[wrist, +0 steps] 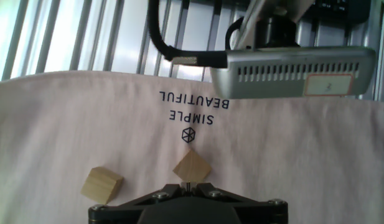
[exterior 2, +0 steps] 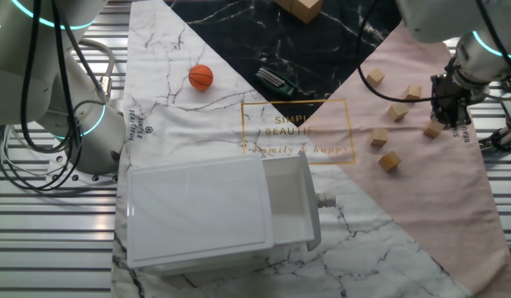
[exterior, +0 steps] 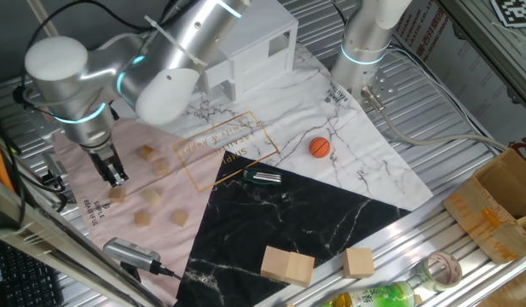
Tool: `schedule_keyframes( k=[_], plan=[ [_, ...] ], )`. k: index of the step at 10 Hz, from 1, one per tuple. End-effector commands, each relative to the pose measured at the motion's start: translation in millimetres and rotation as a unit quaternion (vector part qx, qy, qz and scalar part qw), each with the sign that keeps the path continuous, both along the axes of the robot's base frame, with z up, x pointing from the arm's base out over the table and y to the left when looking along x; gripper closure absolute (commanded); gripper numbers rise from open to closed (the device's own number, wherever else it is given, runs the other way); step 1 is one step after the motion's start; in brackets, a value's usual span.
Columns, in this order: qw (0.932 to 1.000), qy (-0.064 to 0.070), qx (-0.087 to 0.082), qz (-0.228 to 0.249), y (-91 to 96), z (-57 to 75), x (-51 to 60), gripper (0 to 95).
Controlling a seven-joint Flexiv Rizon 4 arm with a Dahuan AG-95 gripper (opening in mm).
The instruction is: Stack the blocks into a pyramid shape
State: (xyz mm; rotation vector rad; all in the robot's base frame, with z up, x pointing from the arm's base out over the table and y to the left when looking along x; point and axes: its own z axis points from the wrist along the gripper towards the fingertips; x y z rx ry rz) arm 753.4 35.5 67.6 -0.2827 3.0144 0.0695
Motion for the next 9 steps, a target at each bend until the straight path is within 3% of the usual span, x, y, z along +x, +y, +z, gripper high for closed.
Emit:
schedule_keyframes(
  k=[1,4,9],
  plan=[
    [1.0,0.006,-0.001,0.005,1.7,-2.2,6.7,95.0],
    [0.9999,0.011,-0.001,0.007,0.7,-3.1,15.2,95.0],
    [0.9998,0.01,-0.002,0.016,0.1,-7.2,19.6,95.0]
  ],
)
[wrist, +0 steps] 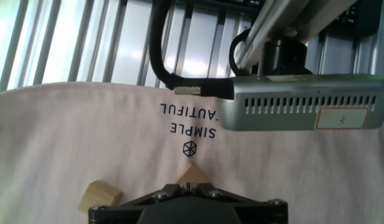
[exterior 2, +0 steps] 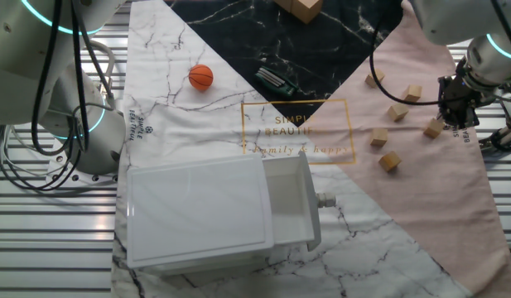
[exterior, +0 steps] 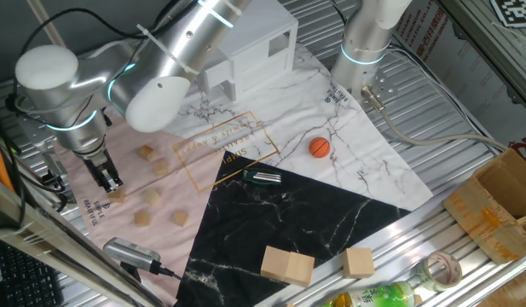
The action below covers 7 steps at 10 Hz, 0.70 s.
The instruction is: Stack the blocks into a pyramid shape
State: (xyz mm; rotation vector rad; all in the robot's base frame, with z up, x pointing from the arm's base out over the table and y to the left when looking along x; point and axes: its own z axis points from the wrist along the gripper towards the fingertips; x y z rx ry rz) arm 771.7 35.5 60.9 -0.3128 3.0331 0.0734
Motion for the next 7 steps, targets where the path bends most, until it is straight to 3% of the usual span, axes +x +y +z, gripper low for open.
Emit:
schedule_keyframes(
  k=[1,4,7],
  plan=[
    [0.9999,-0.001,-0.002,0.012,0.8,-0.8,1.9,95.0],
    [0.9985,-0.006,-0.005,0.054,7.9,-5.5,7.4,95.0],
    [0.9984,-0.005,-0.004,0.056,10.0,-7.1,8.5,95.0]
  ],
)
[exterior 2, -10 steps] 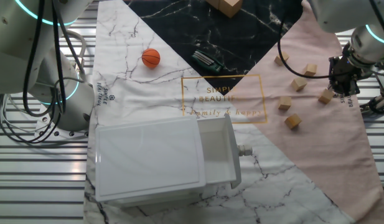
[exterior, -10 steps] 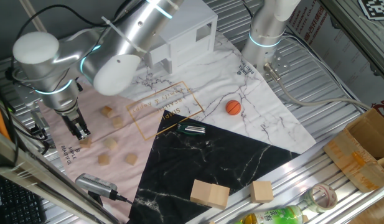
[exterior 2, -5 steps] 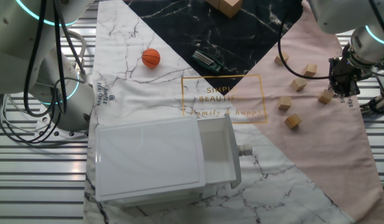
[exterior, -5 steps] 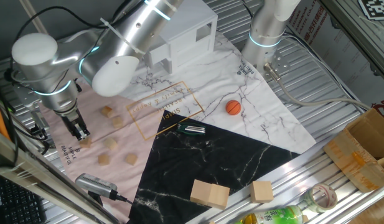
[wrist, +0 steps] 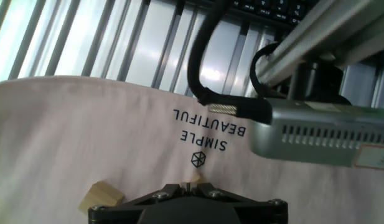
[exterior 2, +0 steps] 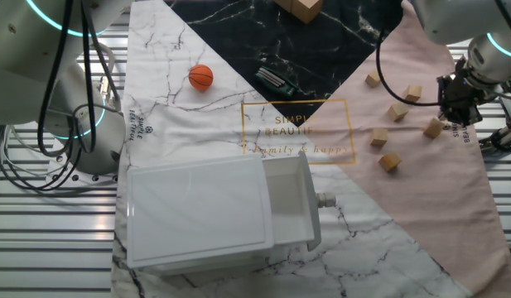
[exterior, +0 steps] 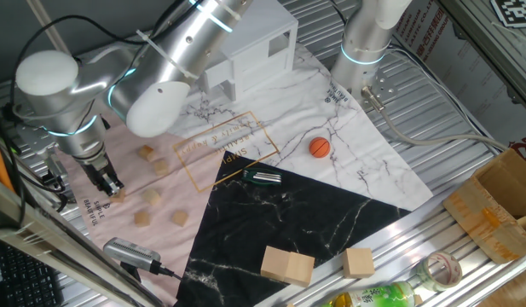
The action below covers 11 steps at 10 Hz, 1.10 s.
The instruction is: Stack the blocks into a pyramid shape
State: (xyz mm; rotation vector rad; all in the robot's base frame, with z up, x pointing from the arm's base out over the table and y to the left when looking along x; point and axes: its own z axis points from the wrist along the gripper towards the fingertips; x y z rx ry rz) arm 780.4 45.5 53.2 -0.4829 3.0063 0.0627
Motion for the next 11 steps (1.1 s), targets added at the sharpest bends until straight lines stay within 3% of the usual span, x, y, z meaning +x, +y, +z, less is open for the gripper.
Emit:
schedule_keyframes(
  k=[1,3,6,8,11],
  plan=[
    [1.0,-0.001,0.003,0.009,0.2,0.5,-0.1,95.0],
    [0.9964,-0.004,-0.005,0.084,1.0,0.0,0.4,95.0],
    [0.9876,0.014,-0.018,0.155,3.7,-2.0,1.8,95.0],
    [0.976,0.022,-0.04,0.213,4.7,-2.7,2.3,95.0],
    [0.9669,0.032,-0.06,0.246,4.8,-2.8,2.3,95.0]
  ],
)
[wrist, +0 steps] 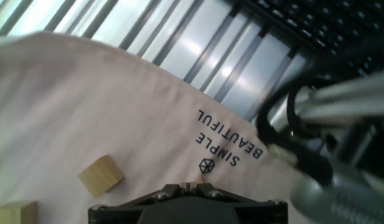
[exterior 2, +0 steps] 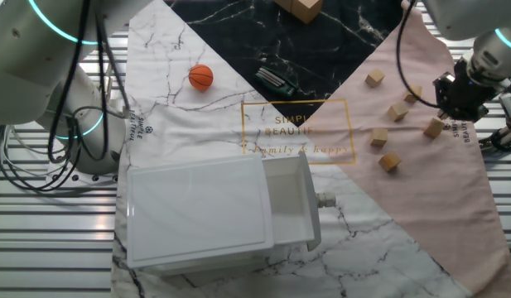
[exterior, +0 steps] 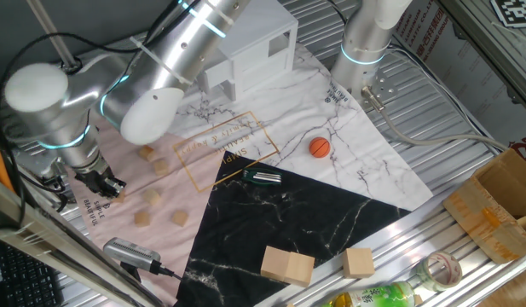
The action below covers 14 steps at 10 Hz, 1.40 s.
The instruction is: Stack the blocks into a pyramid shape
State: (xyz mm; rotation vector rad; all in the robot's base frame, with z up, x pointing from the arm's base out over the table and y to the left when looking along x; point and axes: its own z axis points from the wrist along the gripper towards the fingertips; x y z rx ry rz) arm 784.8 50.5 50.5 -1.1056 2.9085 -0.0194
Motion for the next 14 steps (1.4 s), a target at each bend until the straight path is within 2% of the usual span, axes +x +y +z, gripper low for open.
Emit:
schedule_keyframes(
  k=[1,12,13,14],
  plan=[
    [0.9985,0.009,-0.024,0.047,-0.2,-0.2,-2.1,95.0],
    [0.9984,0.008,-0.025,0.05,-0.4,-0.7,-3.1,95.0],
    [0.9983,0.008,-0.025,0.053,-0.5,-0.7,-3.1,76.0],
    [0.9982,0.008,-0.024,0.055,-0.5,-0.7,-3.1,76.0]
  ],
)
